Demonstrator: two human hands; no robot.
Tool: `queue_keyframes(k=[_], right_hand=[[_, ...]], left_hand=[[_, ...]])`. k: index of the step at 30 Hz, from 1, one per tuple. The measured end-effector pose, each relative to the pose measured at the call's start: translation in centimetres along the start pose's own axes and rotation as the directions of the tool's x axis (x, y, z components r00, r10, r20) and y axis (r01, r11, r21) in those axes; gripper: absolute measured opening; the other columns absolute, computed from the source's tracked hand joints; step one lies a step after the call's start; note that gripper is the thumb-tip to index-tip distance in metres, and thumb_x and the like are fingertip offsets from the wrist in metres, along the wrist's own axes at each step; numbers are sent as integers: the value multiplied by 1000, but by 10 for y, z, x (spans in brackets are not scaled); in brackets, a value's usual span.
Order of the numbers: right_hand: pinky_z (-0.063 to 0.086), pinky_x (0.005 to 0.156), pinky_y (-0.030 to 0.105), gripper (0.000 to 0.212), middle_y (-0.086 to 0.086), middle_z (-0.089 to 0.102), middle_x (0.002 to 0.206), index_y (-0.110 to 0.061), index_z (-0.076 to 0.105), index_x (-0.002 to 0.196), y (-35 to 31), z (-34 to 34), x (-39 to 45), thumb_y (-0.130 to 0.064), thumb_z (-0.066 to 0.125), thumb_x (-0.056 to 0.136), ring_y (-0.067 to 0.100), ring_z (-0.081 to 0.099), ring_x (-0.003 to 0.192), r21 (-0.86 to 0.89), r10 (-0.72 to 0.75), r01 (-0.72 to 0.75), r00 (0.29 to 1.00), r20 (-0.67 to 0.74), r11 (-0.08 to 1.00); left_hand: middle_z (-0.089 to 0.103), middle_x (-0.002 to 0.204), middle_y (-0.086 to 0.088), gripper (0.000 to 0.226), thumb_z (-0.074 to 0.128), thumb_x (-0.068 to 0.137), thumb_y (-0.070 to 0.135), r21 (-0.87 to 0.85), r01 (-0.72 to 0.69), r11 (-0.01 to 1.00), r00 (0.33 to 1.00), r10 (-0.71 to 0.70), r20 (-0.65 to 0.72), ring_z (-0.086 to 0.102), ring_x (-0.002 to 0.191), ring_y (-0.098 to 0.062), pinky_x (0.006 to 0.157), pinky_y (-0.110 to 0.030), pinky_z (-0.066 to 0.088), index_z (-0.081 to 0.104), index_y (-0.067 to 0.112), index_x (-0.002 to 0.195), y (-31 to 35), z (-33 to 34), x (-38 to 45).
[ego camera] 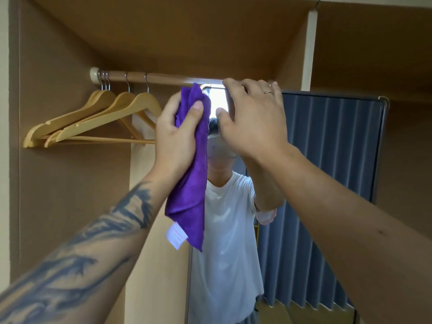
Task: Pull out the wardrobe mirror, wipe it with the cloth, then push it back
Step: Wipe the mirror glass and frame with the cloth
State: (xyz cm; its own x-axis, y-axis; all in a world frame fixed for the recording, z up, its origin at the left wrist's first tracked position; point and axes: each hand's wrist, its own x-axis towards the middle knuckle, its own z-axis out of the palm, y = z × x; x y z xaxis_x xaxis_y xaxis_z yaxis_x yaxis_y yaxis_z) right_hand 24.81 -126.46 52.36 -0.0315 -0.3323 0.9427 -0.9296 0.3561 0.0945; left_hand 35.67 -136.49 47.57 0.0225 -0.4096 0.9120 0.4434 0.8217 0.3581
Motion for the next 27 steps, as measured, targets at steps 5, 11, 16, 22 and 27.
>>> queue_keyframes(k=[5, 11, 16, 22, 27], right_hand=[[10, 129, 51, 58, 3, 53, 152, -30, 43, 154, 0, 3, 0, -49, 50, 99, 29, 41, 145, -11, 2, -2, 1000, -12, 1000], [11, 130, 51, 60, 3, 53, 150, -27, 45, 153, -1, 5, -2, -48, 49, 98, 29, 41, 144, -1, -1, 1, 999, -35, 1000], [11, 130, 50, 59, 2, 52, 150, -28, 44, 154, 2, 7, -3, -49, 48, 99, 27, 40, 144, -10, -9, 9, 999, -46, 1000], [11, 130, 50, 59, 2, 53, 150, -29, 44, 153, 1, 10, -2, -50, 48, 98, 27, 41, 144, -19, -1, 0, 999, -52, 1000], [10, 130, 51, 58, 3, 52, 151, -30, 45, 152, -3, 11, -2, -50, 48, 97, 28, 40, 146, -14, 24, -25, 998, -51, 1000]], left_hand=[[73, 97, 23, 15, 62, 107, 17, -22, 41, 999, 999, -41, -21, 65, 93, 7, 83, -10, 46, 71, 18, 118, -16, -8, -54], [73, 98, 12, 14, 63, 106, 17, -35, 23, 999, 1000, -24, -14, 65, 92, 2, 84, -16, 48, 73, 13, 114, -7, -8, -26], [71, 85, 18, 12, 63, 104, 15, -97, 15, 995, 1000, -17, -24, 62, 83, 3, 79, -14, 47, 74, 10, 109, 3, -1, 20], [71, 87, 19, 11, 62, 105, 21, -143, 69, 987, 997, -72, -14, 64, 85, 4, 77, -15, 48, 73, 19, 106, -17, -4, -24], [68, 85, 9, 14, 64, 102, 26, -164, 196, 967, 980, -201, -11, 60, 82, -4, 76, -19, 47, 75, 17, 100, -35, -20, -82]])
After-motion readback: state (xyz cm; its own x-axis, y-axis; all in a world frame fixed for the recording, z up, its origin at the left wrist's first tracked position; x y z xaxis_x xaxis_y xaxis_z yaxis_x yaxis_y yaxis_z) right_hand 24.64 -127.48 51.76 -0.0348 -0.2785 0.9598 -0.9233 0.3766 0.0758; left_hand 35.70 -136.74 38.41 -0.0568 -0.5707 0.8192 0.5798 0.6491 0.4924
